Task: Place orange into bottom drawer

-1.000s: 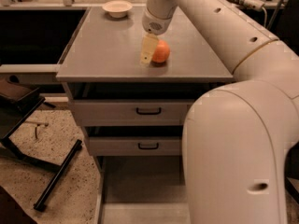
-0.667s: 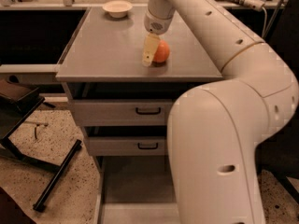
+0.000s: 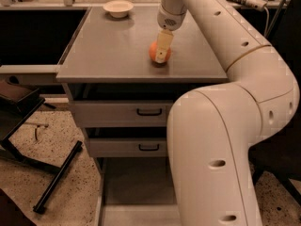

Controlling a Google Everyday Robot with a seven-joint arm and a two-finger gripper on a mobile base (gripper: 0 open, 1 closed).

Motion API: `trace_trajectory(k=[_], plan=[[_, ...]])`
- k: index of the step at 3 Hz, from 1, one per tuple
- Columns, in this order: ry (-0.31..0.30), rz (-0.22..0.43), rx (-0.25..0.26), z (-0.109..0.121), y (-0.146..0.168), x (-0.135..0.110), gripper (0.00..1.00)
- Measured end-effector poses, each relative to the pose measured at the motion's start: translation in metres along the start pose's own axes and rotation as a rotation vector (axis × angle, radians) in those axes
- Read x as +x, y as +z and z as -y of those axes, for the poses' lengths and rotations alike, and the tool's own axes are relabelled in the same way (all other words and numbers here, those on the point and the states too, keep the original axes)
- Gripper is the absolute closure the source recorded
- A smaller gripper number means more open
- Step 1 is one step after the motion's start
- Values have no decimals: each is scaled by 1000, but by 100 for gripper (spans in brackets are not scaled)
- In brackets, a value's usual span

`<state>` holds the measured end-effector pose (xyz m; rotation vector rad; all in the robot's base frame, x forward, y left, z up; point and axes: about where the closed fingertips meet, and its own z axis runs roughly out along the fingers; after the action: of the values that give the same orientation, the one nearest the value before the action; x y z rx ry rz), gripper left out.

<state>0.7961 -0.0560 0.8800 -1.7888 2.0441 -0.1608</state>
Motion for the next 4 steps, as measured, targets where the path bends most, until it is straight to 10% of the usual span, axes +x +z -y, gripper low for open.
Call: trace_trajectory(k=[4], plan=[[-50,3,-77,-22,28,-22,0]])
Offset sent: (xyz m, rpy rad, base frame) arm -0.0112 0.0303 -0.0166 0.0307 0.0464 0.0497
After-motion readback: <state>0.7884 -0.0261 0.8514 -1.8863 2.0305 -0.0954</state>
